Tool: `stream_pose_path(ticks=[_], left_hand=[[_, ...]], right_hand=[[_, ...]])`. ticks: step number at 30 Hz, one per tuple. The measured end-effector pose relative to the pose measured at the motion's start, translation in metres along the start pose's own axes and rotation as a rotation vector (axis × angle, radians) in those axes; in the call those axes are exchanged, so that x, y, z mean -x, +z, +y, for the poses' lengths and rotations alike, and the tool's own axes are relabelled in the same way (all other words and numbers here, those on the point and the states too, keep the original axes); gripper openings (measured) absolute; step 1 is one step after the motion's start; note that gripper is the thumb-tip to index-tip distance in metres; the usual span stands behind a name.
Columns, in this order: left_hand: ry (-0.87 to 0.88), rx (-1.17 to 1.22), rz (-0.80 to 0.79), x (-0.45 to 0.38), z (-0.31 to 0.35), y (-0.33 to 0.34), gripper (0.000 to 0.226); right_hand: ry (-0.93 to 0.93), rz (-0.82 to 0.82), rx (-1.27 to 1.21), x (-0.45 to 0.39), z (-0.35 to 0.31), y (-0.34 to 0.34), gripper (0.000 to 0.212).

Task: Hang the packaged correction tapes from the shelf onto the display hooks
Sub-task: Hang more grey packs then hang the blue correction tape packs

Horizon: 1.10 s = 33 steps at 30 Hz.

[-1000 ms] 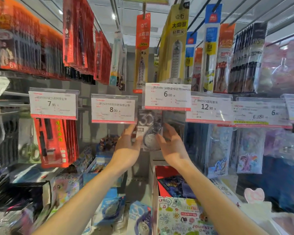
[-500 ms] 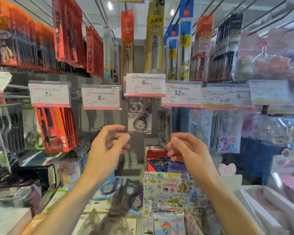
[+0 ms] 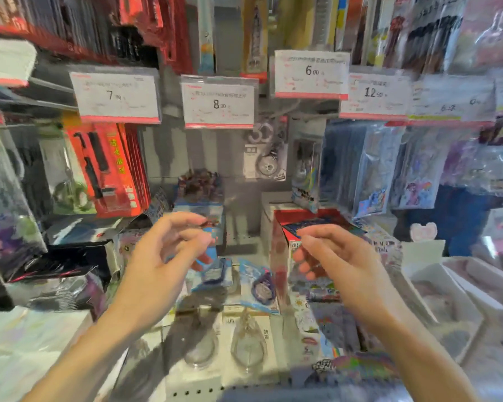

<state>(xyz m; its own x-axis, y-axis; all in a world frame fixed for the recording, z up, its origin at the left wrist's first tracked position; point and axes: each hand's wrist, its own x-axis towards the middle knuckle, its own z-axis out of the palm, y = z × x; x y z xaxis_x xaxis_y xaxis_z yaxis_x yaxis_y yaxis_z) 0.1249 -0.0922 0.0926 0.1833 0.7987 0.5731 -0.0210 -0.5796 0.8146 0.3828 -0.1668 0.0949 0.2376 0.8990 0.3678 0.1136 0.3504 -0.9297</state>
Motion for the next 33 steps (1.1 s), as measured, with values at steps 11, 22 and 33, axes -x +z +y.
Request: stream_pose_path(ticks=[11,22,33], left_hand=[[-0.159,-0.175,-0.136,-0.010,-0.059,-0.129,0.018],[-0.349,-0.623,-0.436,-0.037,-0.147,-0.124,0.045],[-0.508,-0.992,-0.534,-0.051,-0.179,-0.105,0.063]], right_hand=[[0.038,0.013,0.053,-0.012,0.027,0.113,0.009],[0.099,-0.042,0.726,-0.066,0.123,0.174,0.010],[0.122,-0.170,1.161,-0.095,0.160,0.170,0.049]])
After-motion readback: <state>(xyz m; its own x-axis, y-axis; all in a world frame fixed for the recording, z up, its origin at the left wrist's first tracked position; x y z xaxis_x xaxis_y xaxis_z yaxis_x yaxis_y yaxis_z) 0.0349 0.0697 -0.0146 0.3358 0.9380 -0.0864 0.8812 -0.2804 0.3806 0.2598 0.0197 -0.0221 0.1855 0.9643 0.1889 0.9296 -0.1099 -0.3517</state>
